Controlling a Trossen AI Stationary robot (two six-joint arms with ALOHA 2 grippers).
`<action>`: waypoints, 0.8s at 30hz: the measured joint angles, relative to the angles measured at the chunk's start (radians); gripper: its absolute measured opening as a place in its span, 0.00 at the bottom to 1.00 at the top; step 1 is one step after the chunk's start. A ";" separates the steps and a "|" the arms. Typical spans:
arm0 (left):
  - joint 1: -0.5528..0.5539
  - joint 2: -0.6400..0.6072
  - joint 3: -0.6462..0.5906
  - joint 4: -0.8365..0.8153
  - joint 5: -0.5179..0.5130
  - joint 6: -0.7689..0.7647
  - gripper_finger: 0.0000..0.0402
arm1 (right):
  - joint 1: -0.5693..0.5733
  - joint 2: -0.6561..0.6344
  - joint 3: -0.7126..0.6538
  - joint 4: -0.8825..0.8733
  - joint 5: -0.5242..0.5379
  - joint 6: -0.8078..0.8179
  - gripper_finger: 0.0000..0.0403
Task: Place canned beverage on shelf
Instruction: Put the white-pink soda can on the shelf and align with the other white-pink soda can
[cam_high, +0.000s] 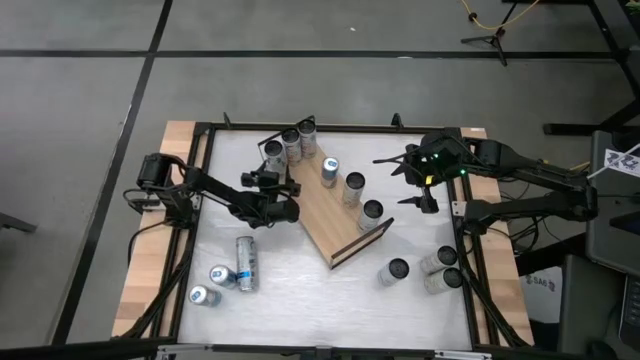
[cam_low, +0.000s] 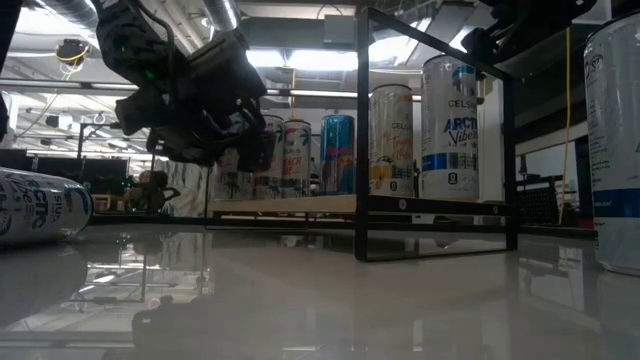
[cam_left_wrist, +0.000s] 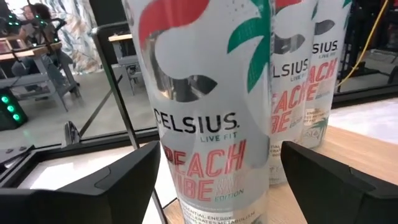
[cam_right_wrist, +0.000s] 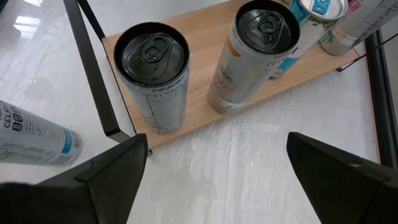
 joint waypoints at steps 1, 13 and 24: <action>0.000 -0.002 0.000 0.000 -0.005 0.000 0.81 | 0.000 0.000 0.000 0.000 0.000 0.000 0.94; 0.000 -0.108 0.000 -0.002 -0.023 0.076 0.81 | 0.000 0.000 0.000 0.000 0.000 0.000 0.94; 0.001 -0.232 0.000 0.002 0.002 0.287 0.81 | 0.000 0.000 0.000 0.000 0.000 0.000 0.94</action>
